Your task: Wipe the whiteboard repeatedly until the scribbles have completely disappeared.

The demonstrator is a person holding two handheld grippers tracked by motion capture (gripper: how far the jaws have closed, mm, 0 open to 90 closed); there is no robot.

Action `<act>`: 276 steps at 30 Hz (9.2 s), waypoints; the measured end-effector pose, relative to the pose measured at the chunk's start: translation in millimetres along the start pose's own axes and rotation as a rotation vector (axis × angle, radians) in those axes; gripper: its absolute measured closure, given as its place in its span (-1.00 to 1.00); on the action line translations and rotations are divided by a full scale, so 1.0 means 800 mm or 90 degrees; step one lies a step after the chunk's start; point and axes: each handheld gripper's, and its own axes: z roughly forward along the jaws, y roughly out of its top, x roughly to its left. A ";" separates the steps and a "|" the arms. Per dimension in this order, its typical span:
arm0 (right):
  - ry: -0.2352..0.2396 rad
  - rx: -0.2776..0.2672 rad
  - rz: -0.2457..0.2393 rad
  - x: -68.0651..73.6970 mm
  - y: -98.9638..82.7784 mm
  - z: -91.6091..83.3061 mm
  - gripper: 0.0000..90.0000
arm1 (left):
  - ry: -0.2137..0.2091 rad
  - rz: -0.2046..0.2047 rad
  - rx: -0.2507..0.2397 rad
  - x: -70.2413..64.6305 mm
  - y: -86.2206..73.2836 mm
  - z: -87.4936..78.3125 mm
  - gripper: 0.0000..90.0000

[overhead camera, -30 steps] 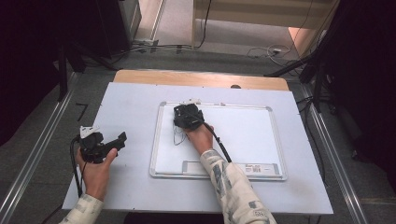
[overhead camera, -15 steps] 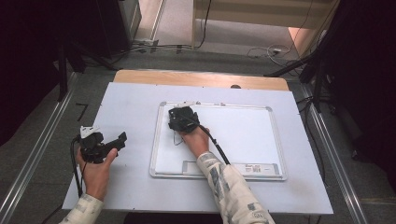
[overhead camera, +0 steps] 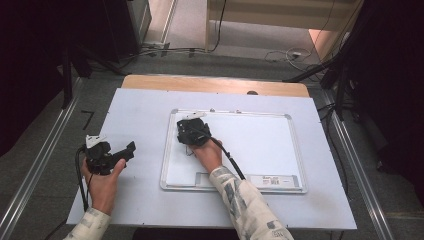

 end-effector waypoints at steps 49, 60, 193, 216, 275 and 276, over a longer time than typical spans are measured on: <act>-0.057 -0.002 0.058 -0.078 -0.005 -0.004 -0.16 | 0.003 0.002 0.007 -0.001 -0.003 0.002 -0.71; -0.062 -0.001 0.051 -0.070 0.013 0.013 -0.16 | 0.001 0.000 0.006 0.000 -0.002 0.001 -0.72; -0.063 0.007 0.044 -0.062 0.009 0.008 -0.16 | -0.011 -0.005 0.011 -0.004 0.000 0.008 -0.71; -0.011 0.002 0.001 -0.015 0.006 0.006 -0.16 | -0.012 0.001 0.012 -0.007 0.000 0.011 -0.71; -0.018 0.005 0.006 -0.027 0.005 0.003 -0.16 | -0.013 -0.005 0.011 -0.004 0.000 0.010 -0.71; -0.016 0.005 0.006 -0.026 0.003 0.001 -0.16 | -0.011 -0.004 0.010 -0.005 0.000 0.010 -0.71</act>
